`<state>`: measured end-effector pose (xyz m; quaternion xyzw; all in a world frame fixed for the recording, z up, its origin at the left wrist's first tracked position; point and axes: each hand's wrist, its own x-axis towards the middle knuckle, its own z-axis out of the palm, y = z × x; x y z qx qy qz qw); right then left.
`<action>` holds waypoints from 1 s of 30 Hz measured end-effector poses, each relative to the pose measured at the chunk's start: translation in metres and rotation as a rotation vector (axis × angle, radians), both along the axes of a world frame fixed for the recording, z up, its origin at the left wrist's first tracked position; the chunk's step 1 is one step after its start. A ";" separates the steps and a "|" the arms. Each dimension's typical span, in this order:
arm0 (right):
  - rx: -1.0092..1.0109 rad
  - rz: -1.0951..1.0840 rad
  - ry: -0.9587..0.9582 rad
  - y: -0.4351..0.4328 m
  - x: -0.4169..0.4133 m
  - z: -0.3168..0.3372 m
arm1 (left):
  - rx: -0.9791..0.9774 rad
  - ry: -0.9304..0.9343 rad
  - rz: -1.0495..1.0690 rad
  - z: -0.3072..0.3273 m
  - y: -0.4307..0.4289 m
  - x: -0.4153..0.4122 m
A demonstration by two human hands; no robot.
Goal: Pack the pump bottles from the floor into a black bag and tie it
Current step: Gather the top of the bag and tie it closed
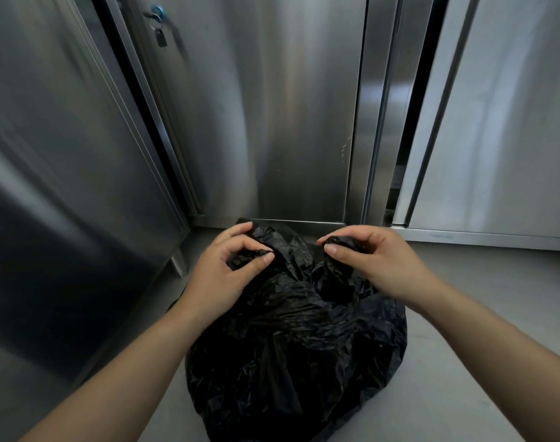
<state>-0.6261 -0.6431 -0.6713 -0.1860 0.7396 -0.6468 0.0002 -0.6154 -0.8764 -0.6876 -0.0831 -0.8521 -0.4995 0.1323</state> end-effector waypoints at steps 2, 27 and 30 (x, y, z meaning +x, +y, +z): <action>0.004 0.008 -0.030 0.000 -0.001 0.000 | 0.061 -0.038 -0.010 -0.001 -0.001 0.001; 0.047 -0.077 -0.108 -0.023 0.008 -0.025 | 0.342 -0.293 -0.070 -0.021 0.021 0.015; -0.046 -0.090 -0.160 -0.026 0.006 -0.031 | 0.533 -0.316 -0.114 -0.022 0.019 0.015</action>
